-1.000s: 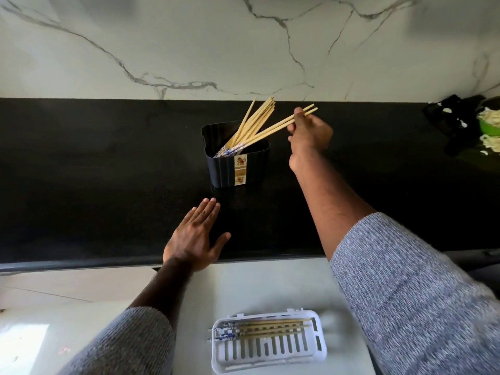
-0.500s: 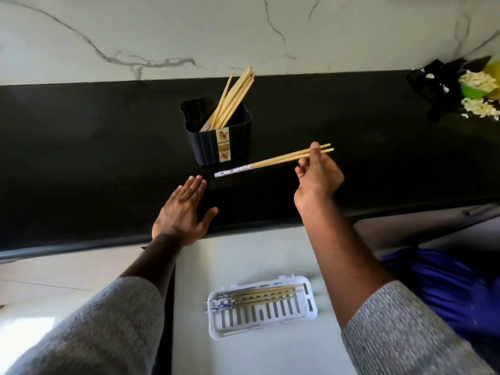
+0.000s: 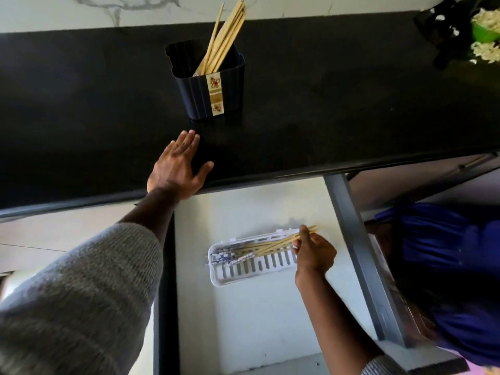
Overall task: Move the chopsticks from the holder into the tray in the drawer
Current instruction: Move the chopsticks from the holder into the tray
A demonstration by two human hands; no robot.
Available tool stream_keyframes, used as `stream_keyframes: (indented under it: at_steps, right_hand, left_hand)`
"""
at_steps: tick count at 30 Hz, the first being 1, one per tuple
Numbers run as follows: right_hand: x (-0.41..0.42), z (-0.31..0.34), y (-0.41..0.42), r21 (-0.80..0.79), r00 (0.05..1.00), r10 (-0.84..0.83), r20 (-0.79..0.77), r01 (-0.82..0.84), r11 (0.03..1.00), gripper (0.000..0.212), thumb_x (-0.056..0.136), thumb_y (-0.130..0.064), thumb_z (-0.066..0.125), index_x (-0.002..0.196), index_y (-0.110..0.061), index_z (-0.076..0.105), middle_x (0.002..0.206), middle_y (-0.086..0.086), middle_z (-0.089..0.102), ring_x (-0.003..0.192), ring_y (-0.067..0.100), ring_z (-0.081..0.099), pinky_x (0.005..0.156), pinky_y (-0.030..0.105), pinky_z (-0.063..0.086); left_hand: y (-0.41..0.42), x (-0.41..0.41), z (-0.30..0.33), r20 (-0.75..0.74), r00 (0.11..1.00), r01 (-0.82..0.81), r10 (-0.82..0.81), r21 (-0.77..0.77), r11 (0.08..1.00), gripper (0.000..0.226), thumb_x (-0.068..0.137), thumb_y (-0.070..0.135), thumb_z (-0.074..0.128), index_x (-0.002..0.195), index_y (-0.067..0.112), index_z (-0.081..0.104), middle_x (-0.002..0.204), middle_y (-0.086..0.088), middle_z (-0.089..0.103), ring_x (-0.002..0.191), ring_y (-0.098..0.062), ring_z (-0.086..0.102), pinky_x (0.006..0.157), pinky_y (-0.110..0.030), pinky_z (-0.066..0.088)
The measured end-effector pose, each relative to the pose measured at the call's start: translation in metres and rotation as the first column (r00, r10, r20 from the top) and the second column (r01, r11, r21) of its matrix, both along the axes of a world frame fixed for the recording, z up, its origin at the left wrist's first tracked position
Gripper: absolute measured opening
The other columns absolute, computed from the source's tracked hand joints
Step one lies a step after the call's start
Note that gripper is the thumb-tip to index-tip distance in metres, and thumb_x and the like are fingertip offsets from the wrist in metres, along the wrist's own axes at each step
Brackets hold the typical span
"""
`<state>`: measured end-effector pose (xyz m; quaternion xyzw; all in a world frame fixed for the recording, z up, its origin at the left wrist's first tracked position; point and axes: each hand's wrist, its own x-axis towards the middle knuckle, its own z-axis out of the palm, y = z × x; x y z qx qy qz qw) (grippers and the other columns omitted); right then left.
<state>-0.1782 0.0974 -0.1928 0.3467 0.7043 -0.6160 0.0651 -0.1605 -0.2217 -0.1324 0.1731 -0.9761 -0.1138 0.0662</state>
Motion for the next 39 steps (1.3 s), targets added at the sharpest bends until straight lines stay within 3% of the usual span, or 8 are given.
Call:
stream_keyframes:
  at_steps: [4,8,17,24,28,33,36,39]
  right_hand:
    - [0.020,-0.017,0.000,0.085,0.997,0.051,0.054,-0.056,0.995,0.033,0.086,-0.020,0.079,0.063,0.002,0.066,0.052,0.011,0.063,0.037,0.012,0.053,0.048,0.029,0.057]
    - [0.023,-0.026,-0.007,0.154,0.993,0.072,0.093,-0.086,0.984,0.035,0.086,-0.025,0.079,0.064,-0.001,0.067,0.059,0.013,0.069,0.039,0.016,0.058,0.051,0.037,0.061]
    - [0.019,-0.027,-0.019,0.054,0.984,-0.006,0.176,-0.004,0.999,0.038,0.088,-0.020,0.076,0.057,-0.005,0.061,0.054,0.009,0.062,0.043,0.018,0.058,0.059,0.039,0.062]
    - [0.017,-0.034,-0.023,0.020,0.972,0.070,0.224,-0.076,0.997,0.041,0.092,-0.018,0.072,0.054,-0.011,0.060,0.040,-0.002,0.057,0.042,0.016,0.056,0.069,0.043,0.062]
    - [0.016,-0.037,-0.021,-0.033,0.961,0.072,0.267,-0.066,0.997,0.028,0.090,-0.012,0.073,0.065,-0.006,0.061,0.035,-0.007,0.049,0.036,0.015,0.048,0.061,0.036,0.050]
    - [0.015,-0.027,-0.020,-0.051,0.986,0.061,0.154,-0.054,0.997,0.036,0.087,0.004,0.067,0.055,-0.010,0.056,0.041,-0.004,0.048,0.037,0.015,0.043,0.051,0.029,0.044]
    - [0.015,-0.013,-0.022,0.008,0.993,0.111,0.049,-0.112,0.994,0.021,0.085,0.003,0.066,0.067,-0.006,0.070,0.054,0.004,0.061,0.045,0.014,0.054,0.051,0.025,0.051]
    - [0.012,-0.003,-0.027,0.040,0.983,0.177,-0.045,-0.175,0.984,0.020,0.084,0.005,0.065,0.073,-0.010,0.074,0.066,0.010,0.071,0.054,0.020,0.064,0.057,0.034,0.060]
  left_hand:
    - [0.001,0.000,0.002,-0.001,1.000,-0.001,0.001,-0.005,1.000,0.082,0.094,0.063,0.034,0.157,0.011,0.025,0.165,-0.005,0.020,0.153,-0.015,0.011,0.125,-0.034,0.010]
    - [0.001,0.000,0.002,0.009,1.000,-0.006,0.006,-0.012,1.000,0.082,0.094,0.064,0.033,0.157,0.012,0.024,0.165,-0.005,0.019,0.153,-0.014,0.010,0.125,-0.034,0.010]
    - [0.002,0.001,0.001,0.019,1.000,-0.009,0.009,-0.013,1.000,0.083,0.094,0.065,0.032,0.158,0.013,0.022,0.165,-0.004,0.017,0.153,-0.014,0.009,0.124,-0.034,0.009]
    - [0.002,0.000,0.002,0.019,1.000,-0.009,0.009,-0.010,1.000,0.083,0.094,0.066,0.031,0.158,0.014,0.023,0.165,-0.004,0.018,0.153,-0.014,0.010,0.124,-0.034,0.010]
    - [0.002,0.000,0.002,0.023,1.000,-0.013,0.014,-0.007,1.000,0.083,0.094,0.066,0.032,0.158,0.014,0.022,0.166,-0.003,0.017,0.153,-0.014,0.009,0.124,-0.033,0.008]
    - [0.002,0.000,0.003,0.025,1.000,-0.009,0.009,-0.002,1.000,0.083,0.094,0.065,0.032,0.158,0.014,0.022,0.166,-0.003,0.017,0.153,-0.014,0.009,0.124,-0.032,0.008]
    - [0.002,0.000,0.004,0.026,1.000,-0.010,0.010,0.001,1.000,0.083,0.093,0.066,0.031,0.158,0.014,0.022,0.166,-0.003,0.016,0.153,-0.014,0.008,0.124,-0.032,0.008]
    - [0.002,0.001,0.005,0.029,1.000,-0.007,0.007,0.002,1.000,0.084,0.093,0.067,0.029,0.158,0.014,0.021,0.166,-0.003,0.015,0.153,-0.013,0.008,0.124,-0.032,0.008]
